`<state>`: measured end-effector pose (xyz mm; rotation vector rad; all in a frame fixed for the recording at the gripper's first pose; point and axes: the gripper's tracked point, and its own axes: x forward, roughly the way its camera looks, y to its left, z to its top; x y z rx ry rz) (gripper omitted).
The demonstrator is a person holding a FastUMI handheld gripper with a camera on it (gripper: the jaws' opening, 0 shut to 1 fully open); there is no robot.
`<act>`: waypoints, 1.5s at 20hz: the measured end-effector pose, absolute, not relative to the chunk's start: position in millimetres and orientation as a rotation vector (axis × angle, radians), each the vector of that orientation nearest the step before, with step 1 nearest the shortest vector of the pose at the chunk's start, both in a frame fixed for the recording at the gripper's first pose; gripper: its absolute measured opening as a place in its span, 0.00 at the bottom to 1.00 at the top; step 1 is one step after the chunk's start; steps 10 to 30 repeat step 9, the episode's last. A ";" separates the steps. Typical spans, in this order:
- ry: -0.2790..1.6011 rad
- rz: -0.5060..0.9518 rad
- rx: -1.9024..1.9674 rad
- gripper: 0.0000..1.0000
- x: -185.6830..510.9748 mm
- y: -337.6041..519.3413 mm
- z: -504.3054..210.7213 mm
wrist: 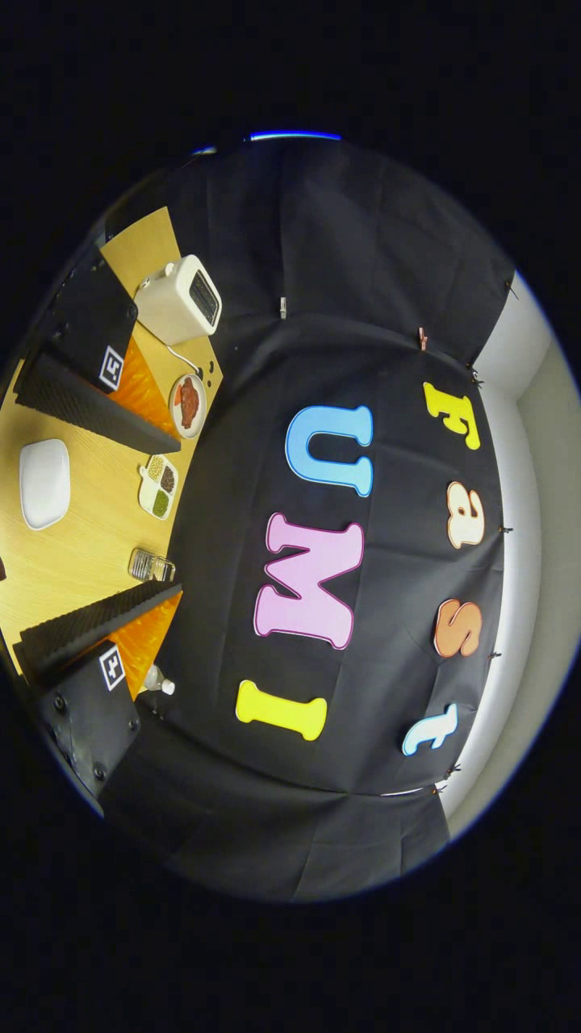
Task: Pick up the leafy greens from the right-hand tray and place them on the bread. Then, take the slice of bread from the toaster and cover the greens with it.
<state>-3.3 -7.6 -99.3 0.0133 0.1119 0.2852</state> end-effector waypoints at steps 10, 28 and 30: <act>0.118 0.279 0.029 0.98 -1.6 -11.8 -100.7; 0.118 0.279 0.029 0.98 -1.6 -11.8 -100.7; 0.118 0.279 0.029 0.98 -1.6 -11.8 -100.7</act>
